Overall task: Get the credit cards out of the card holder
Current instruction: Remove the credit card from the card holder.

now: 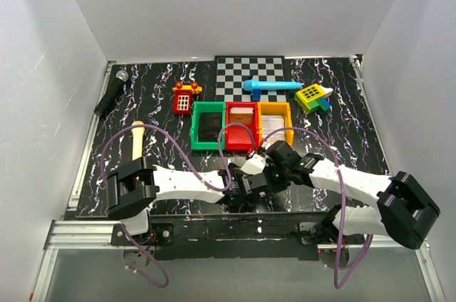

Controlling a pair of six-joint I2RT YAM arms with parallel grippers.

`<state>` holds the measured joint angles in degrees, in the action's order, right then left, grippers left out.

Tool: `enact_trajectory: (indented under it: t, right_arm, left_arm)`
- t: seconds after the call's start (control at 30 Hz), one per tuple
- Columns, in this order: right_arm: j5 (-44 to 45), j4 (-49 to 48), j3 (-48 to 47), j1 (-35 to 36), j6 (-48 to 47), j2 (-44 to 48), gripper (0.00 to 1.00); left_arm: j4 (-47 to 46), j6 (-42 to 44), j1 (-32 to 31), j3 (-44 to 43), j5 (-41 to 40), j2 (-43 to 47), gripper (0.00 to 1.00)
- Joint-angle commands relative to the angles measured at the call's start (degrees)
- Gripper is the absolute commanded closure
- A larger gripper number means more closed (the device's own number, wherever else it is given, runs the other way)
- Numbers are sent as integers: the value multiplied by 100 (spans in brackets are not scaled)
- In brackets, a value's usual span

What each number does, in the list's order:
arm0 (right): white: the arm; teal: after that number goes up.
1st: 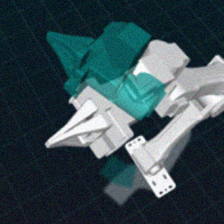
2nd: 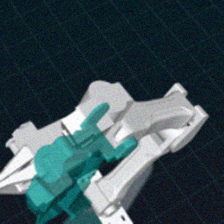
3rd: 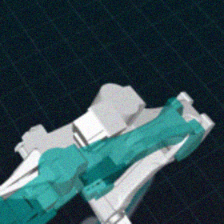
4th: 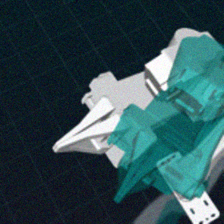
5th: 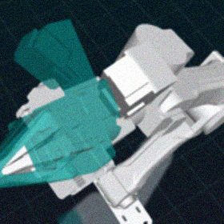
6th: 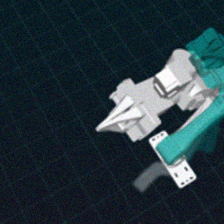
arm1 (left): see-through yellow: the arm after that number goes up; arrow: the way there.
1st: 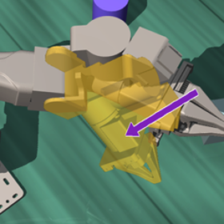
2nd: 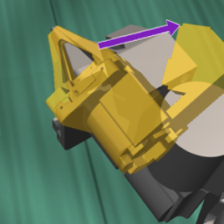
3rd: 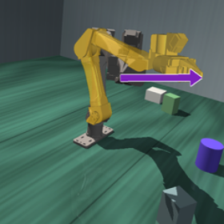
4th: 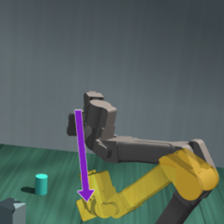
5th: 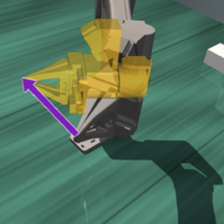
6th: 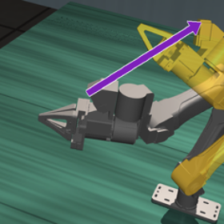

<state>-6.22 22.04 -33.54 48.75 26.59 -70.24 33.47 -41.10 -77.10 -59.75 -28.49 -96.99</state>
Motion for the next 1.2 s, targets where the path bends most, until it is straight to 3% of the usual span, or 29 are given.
enact_trajectory:
  t: [0.0,1.17]
  right_arm:
    - [-73,-86,-91,-6,-22,1,99]
    - [-64,-60,-83,-15,-22,45,99]
  left_arm:
    - [168,-29,-16,-239,-95,-74,21]
    - [651,-636,-16,139,-789,673,23]
